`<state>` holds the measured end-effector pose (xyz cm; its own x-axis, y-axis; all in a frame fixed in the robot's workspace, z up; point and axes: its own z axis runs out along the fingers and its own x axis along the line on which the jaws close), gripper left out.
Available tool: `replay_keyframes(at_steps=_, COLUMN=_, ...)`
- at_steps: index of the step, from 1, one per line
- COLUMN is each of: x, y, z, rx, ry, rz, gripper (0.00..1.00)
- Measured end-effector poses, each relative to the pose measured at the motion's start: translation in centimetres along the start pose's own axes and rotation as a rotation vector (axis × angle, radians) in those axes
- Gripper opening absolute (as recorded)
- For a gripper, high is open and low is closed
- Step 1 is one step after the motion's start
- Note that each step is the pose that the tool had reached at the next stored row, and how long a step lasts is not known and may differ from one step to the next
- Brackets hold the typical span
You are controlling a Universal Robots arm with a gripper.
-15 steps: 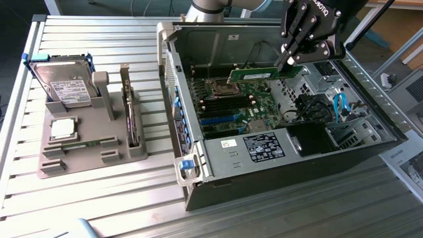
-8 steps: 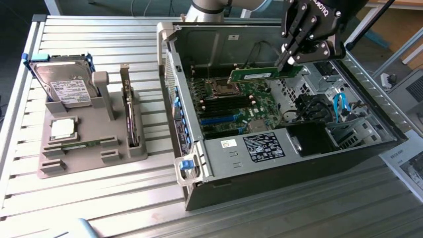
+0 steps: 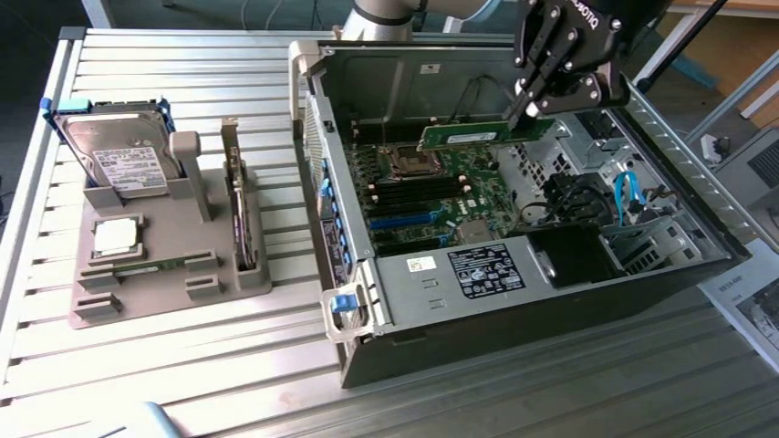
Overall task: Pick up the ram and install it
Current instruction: 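Pick up the ram and move it above insertion slot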
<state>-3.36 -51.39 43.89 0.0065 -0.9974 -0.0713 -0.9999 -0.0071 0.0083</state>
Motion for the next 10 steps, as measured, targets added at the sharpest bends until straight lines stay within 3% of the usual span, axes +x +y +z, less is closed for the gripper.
replay_keyframes(at_steps=10, x=-1.5, y=-0.20, z=0.31, rx=0.0000, ry=-0.0001, rz=0.000, gripper=0.12)
